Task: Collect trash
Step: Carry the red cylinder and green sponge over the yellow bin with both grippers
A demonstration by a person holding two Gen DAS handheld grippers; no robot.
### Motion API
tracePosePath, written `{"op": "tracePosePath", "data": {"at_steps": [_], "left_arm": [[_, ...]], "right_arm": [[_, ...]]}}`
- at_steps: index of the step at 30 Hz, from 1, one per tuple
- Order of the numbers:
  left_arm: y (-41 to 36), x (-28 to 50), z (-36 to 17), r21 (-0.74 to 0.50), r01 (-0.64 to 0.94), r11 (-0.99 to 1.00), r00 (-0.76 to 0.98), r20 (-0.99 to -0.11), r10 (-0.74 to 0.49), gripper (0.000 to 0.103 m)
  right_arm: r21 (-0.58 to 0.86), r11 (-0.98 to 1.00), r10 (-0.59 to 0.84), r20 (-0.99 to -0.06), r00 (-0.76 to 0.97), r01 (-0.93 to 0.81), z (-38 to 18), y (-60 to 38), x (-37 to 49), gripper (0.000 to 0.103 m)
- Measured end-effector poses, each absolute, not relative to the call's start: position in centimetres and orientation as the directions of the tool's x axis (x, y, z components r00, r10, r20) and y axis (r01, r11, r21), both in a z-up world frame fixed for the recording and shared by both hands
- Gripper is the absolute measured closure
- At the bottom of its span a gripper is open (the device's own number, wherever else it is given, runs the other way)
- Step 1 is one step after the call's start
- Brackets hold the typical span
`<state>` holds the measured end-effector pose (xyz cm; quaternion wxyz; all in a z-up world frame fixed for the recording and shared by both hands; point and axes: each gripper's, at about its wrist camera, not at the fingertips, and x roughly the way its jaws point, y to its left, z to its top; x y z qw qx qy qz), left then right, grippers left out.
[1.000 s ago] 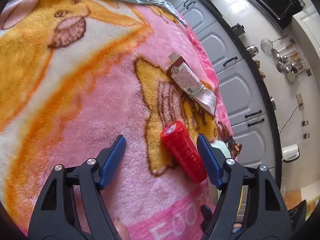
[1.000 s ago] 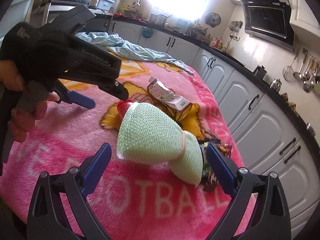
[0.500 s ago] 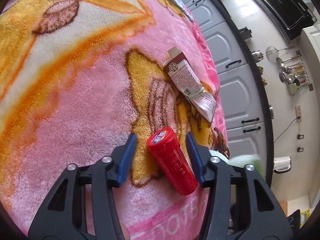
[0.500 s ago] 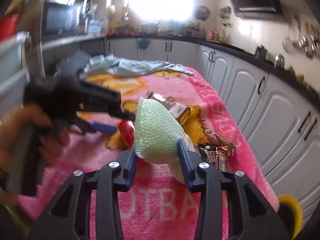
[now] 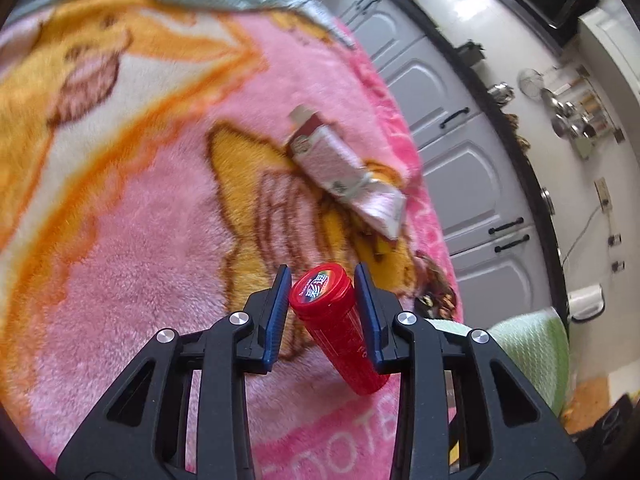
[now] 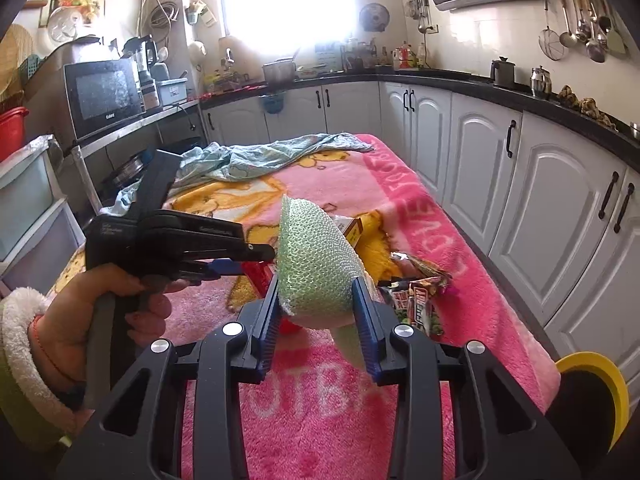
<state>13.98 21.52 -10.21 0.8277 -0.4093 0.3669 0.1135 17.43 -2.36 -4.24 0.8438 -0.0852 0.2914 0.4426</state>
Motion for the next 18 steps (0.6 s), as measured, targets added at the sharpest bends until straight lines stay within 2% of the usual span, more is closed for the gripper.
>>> {"op": "tracePosePath", "data": {"at_steps": [8, 18], "left_arm": [[18.8, 11.9, -5.1, -0.511, -0.382, 0.770, 0.774, -0.632, -0.035, 0.078], [14.8, 10.9, -1.5, -0.444, -0.284, 0.850, 0.825, -0.564, -0.019, 0.078]], "right_arm": [[0.166, 0.597, 0.712, -0.559, 0.425, -0.785, -3.2, -4.6, 17.3, 0.070], [0.249, 0.615, 0.732, -0.533, 0.425, -0.748, -1.0, -8.4, 17.4, 0.070]]}}
